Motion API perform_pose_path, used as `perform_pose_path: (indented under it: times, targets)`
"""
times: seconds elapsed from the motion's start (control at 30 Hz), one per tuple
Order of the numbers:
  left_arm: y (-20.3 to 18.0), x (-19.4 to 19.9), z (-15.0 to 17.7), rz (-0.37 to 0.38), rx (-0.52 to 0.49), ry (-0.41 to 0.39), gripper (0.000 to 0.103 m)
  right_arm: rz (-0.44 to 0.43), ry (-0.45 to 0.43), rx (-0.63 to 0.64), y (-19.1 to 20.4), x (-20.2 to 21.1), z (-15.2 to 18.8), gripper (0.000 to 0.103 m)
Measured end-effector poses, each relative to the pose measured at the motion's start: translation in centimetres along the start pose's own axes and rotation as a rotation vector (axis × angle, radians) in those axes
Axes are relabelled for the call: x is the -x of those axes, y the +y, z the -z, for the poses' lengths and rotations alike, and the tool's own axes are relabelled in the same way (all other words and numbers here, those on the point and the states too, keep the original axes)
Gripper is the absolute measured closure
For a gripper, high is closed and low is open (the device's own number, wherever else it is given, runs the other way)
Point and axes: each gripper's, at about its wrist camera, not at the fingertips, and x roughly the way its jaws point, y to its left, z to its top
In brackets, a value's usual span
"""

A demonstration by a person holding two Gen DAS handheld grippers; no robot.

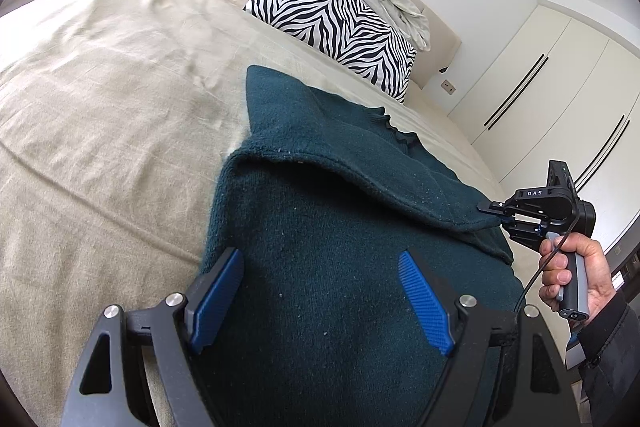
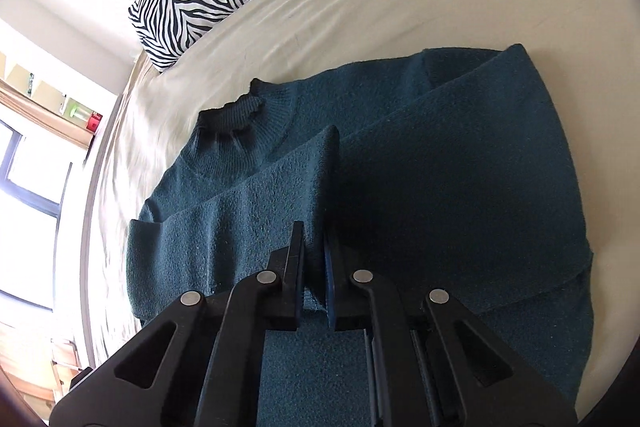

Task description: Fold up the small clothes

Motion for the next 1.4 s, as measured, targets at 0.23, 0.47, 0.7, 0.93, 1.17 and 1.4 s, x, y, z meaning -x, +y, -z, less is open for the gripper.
perform_pose_path:
  times: [0.23, 0.47, 0.7, 0.93, 1.17, 1.4]
  targets:
    - [0.0, 0.0, 0.1, -0.003, -0.001, 0.001, 0.021, -0.014, 0.009, -0.080, -3.1, -1.4, 0.1, 0.096]
    - [-1.5, 1.8, -2.6, 0.007, -0.013, -0.036, 0.026, -0.056, -0.011, -0.072, -3.7, -1.5, 0.4, 0.095]
    - [-3.7, -3.2, -11.0, 0.079, -0.099, -0.004, 0.033, -0.069, -0.013, -0.076, -3.8, -0.8, 0.7, 0.084]
    - [1.1, -12.4, -14.7, 0.025, -0.036, 0.211, 0.040, -0.188, -0.134, -0.062, -3.8, 3.4, 0.8, 0.049]
    - [2.7, -12.3, -12.4, 0.026, -0.131, 0.200, 0.049, -0.340, -0.033, 0.008, -0.5, 0.5, 0.6, 0.049]
    - [-0.6, -8.0, -11.2, 0.009, -0.283, 0.174, 0.047, -0.344, -0.009, -0.055, -2.1, -2.4, 2.3, 0.050]
